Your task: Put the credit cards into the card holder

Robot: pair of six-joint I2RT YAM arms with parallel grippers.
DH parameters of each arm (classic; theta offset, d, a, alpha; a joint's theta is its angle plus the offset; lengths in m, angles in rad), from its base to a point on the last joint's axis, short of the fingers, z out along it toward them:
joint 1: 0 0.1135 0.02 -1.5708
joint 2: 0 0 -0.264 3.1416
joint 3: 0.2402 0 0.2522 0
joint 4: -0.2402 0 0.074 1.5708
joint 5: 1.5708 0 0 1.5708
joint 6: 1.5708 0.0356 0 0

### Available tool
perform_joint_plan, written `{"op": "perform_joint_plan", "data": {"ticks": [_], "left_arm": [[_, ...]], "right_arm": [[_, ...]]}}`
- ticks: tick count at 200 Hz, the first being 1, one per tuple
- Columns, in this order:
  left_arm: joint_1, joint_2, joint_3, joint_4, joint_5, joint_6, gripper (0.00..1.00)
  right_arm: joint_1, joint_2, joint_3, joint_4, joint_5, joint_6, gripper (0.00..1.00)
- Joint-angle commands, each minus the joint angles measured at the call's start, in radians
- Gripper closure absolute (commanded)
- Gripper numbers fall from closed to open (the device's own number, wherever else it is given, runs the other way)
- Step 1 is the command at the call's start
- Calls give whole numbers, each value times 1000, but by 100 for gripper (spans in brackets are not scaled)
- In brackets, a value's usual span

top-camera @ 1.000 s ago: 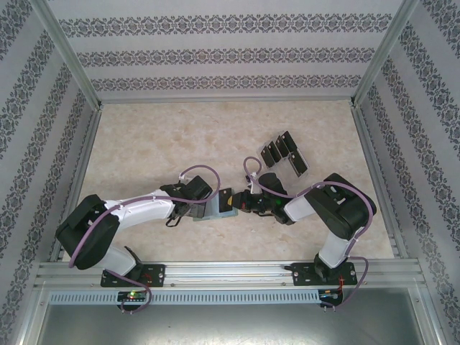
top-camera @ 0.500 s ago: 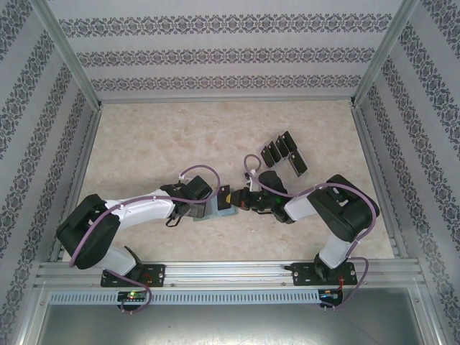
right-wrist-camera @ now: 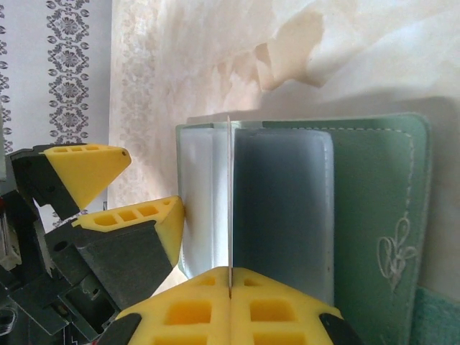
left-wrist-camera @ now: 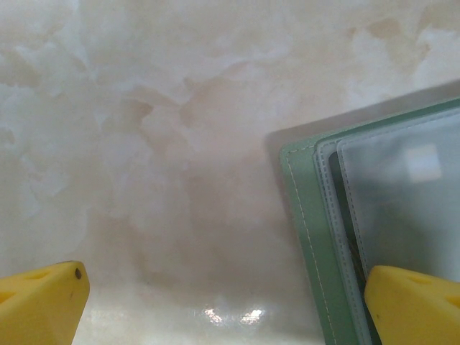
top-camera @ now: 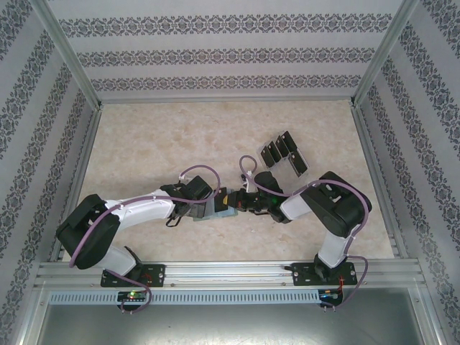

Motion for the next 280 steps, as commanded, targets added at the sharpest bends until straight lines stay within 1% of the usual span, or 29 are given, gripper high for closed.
{"op": "perform_joint_plan", "data": {"ticks": [1, 122, 185, 280], "left_arm": [[9, 13, -31, -41, -16, -11, 0], [10, 15, -30, -41, -13, -13, 0], [9, 15, -29, -41, -13, -13, 0], [10, 14, -32, -40, -11, -14, 0]], "right_arm": [[15, 22, 19, 41, -19, 8, 100], [32, 78, -10, 160, -41, 74, 100], [37, 108, -26, 184, -32, 79, 100], [50, 107, -52, 189, -10, 76, 100]]}}
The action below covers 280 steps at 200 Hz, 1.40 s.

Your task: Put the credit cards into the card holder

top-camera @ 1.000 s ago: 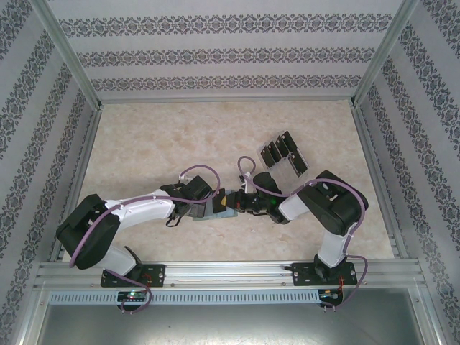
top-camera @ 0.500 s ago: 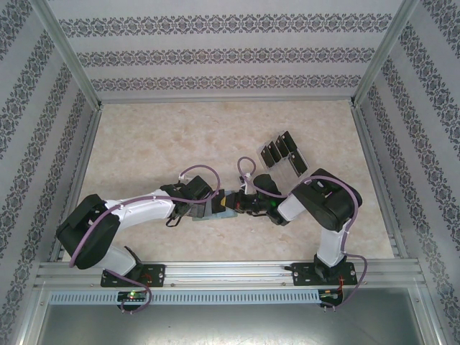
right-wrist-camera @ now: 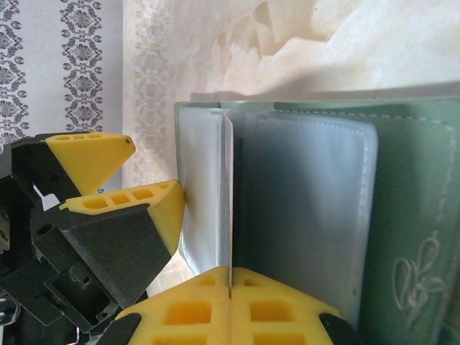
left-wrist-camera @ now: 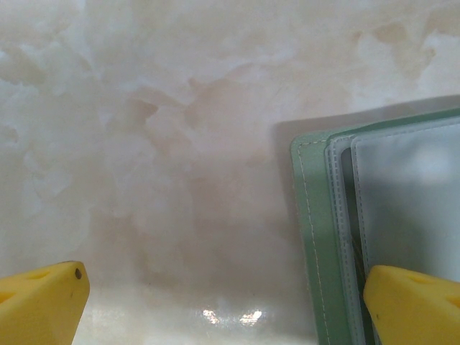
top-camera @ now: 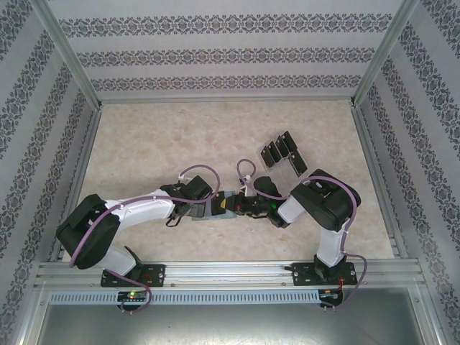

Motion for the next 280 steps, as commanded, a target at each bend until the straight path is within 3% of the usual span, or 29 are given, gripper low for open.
{"op": "perform_joint_plan", "data": {"ticks": [1, 149, 221, 280], "left_arm": [[10, 14, -31, -40, -6, -1, 0], [9, 16, -38, -34, 2, -7, 0], [9, 5, -42, -37, 0, -8, 0], [9, 4, -46, -35, 0, -10, 0]], "right_arm": [[22, 20, -16, 10, 13, -1, 100], [40, 86, 28, 66, 67, 54, 100], [27, 26, -17, 38, 148, 49, 100], [33, 31, 1, 4, 130, 36, 100]]}}
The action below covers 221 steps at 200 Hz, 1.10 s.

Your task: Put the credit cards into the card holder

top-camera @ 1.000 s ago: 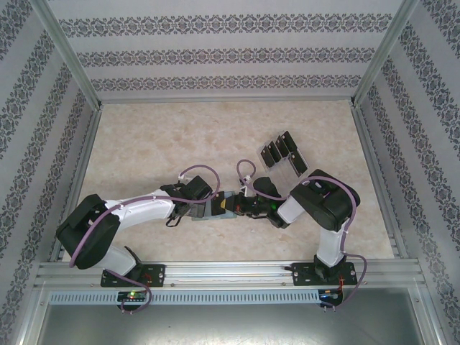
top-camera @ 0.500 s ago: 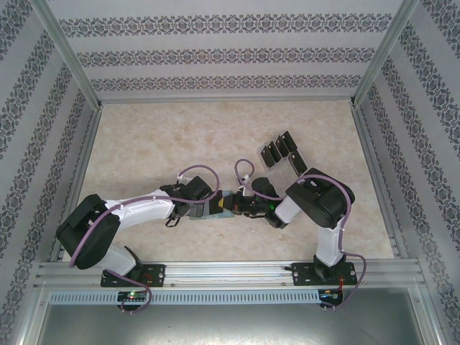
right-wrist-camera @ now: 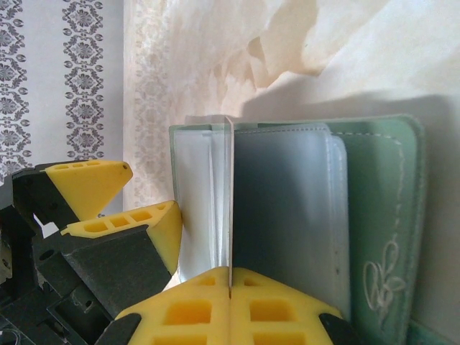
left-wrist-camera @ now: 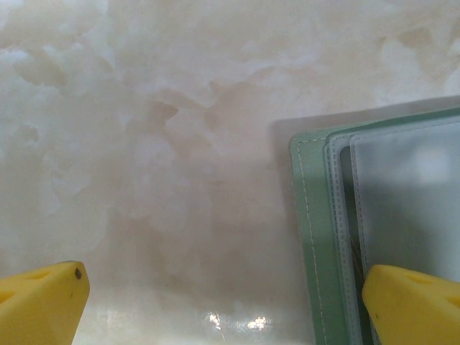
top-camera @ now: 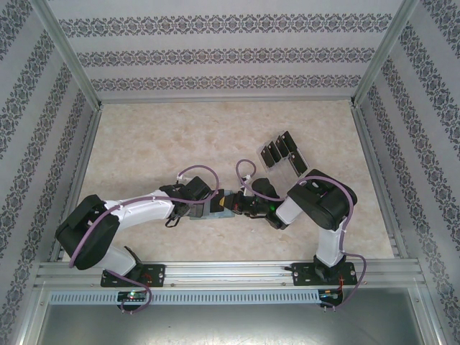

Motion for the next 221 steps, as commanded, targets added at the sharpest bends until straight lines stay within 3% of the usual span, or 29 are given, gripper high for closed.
{"op": "perform_joint_plan", "data": {"ticks": [1, 71, 221], "left_arm": [[8, 10, -35, -38, 26, -2, 0], [8, 19, -30, -35, 29, -2, 0], [7, 8, -34, -43, 27, -5, 0]], "right_arm": [[13, 7, -1, -53, 35, -18, 100], [35, 21, 32, -36, -52, -17, 100], [45, 24, -10, 84, -82, 44, 100]]}}
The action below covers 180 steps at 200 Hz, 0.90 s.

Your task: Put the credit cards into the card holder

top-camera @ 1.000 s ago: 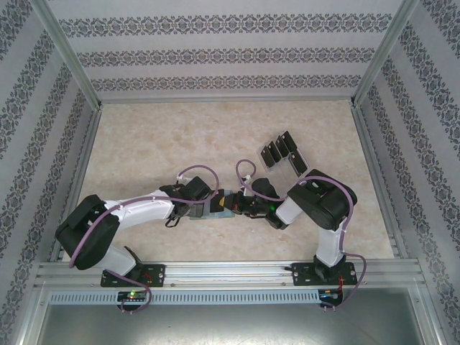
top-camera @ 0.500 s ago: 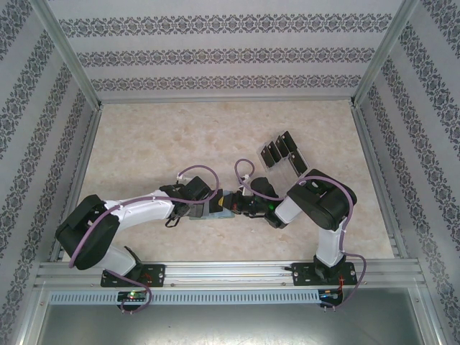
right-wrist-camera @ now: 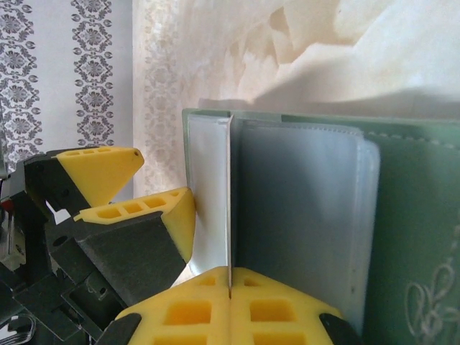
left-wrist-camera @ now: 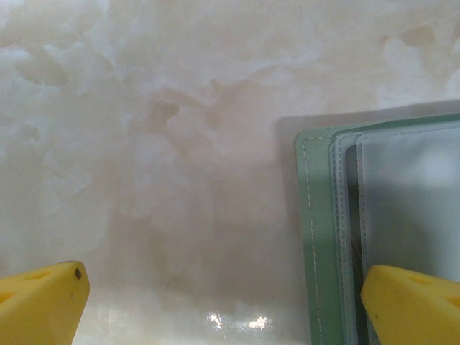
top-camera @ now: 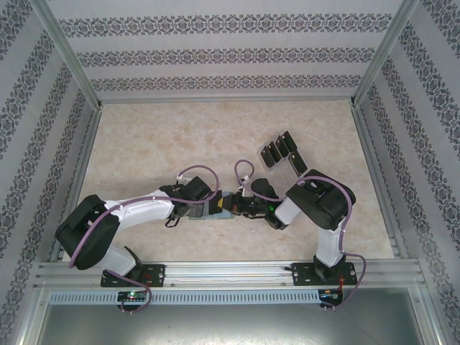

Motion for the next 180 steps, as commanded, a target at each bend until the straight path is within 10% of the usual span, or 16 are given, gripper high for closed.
{"op": "perform_joint_plan", "data": {"ticks": [1, 180], "left_arm": [[7, 8, -33, -43, 28, -5, 0], [4, 0, -37, -59, 9, -26, 0]], "right_arm": [[26, 15, -14, 58, -43, 15, 100], [31, 102, -20, 187, 33, 93, 100]]}}
